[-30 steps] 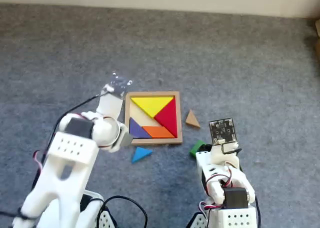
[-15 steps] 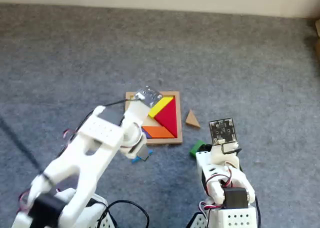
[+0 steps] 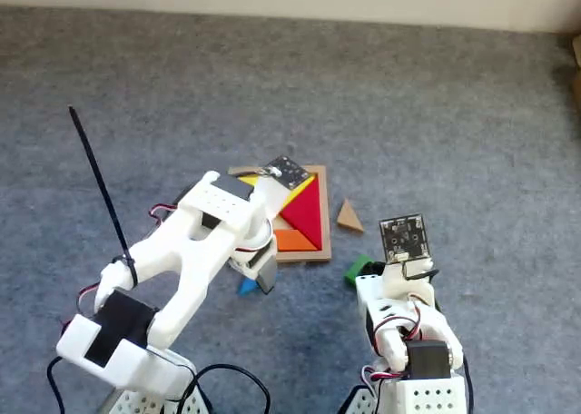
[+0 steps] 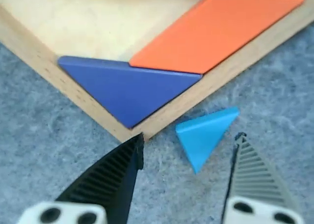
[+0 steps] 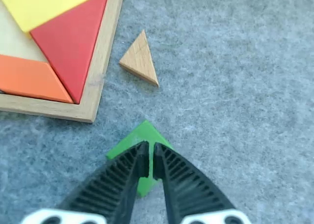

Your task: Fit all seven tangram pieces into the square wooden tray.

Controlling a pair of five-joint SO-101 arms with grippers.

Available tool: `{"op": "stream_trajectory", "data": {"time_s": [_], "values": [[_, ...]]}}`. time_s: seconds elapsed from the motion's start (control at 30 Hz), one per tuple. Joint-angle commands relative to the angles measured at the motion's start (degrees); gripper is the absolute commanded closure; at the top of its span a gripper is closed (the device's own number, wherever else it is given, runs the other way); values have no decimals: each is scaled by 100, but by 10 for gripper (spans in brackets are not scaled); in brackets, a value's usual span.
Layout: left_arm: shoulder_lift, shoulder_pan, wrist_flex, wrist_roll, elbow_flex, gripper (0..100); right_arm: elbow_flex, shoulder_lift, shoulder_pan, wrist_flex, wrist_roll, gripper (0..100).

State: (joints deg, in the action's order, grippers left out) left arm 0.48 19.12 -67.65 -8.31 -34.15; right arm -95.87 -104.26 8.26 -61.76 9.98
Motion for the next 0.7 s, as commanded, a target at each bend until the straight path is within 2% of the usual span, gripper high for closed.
{"op": "stream_trajectory", "data": {"time_s": [0.0,0.17,0.47,0.67], "values": [[-532,-180,-53,-35,224,769,-866,-31,-497,444,18,969],[-1578,-901,-62,-44,-154,778,-664,4,-664,602,18,965],[-4127,-2079,-35,-53,-1640,783,892,40,-637,180,62,963],[-5525,-3213,-18,-53,-2615,780,1710,523,-629,-84,62,873]]}}
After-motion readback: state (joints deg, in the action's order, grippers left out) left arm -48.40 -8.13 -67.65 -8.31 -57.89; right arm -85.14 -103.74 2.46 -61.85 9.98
